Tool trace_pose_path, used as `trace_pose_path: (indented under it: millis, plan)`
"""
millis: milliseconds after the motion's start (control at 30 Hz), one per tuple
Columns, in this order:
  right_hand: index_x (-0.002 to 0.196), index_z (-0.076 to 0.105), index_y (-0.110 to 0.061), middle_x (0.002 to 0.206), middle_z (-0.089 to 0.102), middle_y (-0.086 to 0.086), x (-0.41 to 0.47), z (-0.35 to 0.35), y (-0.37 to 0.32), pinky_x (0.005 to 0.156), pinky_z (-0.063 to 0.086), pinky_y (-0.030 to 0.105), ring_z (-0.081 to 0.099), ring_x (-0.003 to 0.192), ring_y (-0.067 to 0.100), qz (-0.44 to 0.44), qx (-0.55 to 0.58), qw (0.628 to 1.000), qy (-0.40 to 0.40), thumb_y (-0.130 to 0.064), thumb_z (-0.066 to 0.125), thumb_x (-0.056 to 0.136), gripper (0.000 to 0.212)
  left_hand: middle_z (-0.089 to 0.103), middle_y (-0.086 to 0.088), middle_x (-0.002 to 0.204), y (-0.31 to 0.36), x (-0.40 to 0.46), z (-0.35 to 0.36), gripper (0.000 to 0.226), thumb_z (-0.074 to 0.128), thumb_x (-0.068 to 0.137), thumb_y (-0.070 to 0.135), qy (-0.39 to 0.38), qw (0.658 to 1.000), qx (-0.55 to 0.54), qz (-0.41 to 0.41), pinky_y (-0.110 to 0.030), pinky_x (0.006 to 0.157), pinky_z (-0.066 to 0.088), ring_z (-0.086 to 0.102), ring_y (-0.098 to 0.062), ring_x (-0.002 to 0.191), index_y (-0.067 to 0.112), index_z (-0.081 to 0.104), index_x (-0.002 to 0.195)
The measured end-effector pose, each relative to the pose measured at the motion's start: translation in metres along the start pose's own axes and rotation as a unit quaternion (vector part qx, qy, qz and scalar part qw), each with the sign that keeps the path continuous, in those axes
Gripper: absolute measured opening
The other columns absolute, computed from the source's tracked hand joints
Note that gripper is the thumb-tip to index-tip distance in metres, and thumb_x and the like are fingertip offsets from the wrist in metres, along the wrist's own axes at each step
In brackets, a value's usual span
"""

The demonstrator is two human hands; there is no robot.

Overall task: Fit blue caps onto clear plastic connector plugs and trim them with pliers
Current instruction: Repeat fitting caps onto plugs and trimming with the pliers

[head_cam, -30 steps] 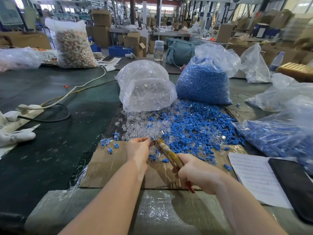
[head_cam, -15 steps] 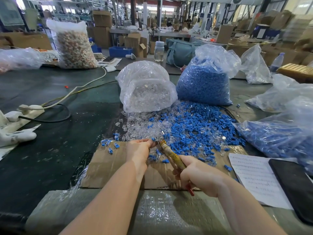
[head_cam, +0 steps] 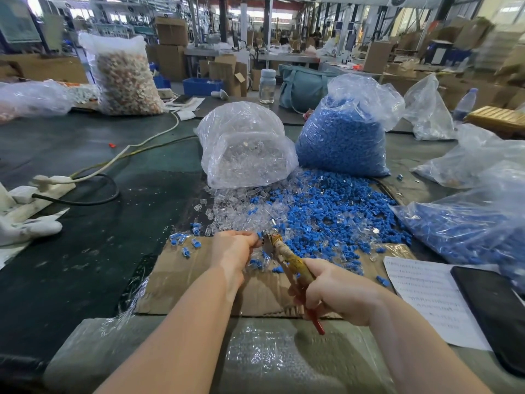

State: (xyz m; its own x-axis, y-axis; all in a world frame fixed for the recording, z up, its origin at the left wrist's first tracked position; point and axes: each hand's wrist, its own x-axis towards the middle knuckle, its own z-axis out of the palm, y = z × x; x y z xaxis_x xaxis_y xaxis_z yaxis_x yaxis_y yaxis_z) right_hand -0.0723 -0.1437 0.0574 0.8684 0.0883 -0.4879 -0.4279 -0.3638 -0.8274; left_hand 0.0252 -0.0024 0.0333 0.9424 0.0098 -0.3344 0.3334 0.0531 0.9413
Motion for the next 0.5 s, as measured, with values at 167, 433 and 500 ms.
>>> trace_pose_path:
  millis: [167, 433, 500]
  plan:
    - [0.091, 0.045, -0.009, 0.092, 0.046, 0.012, 0.0001, 0.0003, -0.0002, 0.064, 0.044, 0.031, 0.045, 0.084, 0.025, -0.001, 0.0, 1.0, 0.002, 0.018, 0.039, 0.076, 0.031, 0.06, -0.01, 0.066, -0.0011, -0.0025, 0.0023, 0.014, 0.059, 0.083, -0.005, -0.005, 1.0, 0.003, 0.007, -0.024, 0.051, 0.034, 0.043, -0.013, 0.052, 0.003, 0.063, 0.072]
    - [0.091, 0.043, -0.01, 0.09, 0.043, 0.01, -0.0013, -0.0006, -0.0008, 0.063, 0.041, 0.028, 0.042, 0.084, 0.024, -0.002, -0.02, 1.0, -0.008, 0.017, 0.042, 0.074, 0.032, 0.061, -0.008, 0.067, -0.0007, -0.0046, 0.0022, 0.006, 0.059, 0.086, -0.002, -0.001, 1.0, 0.0, 0.01, -0.025, 0.054, 0.035, 0.047, -0.012, 0.056, 0.0, 0.064, 0.083]
    - [0.091, 0.043, -0.01, 0.09, 0.043, 0.01, -0.0009, -0.0013, -0.0005, 0.065, 0.04, 0.031, 0.043, 0.084, 0.024, 0.0, -0.024, 1.0, -0.006, 0.017, 0.042, 0.073, 0.032, 0.061, -0.007, 0.066, -0.0013, -0.0042, 0.0023, 0.006, 0.059, 0.086, -0.002, 0.003, 1.0, -0.002, 0.011, -0.025, 0.054, 0.035, 0.047, -0.012, 0.056, 0.0, 0.065, 0.083]
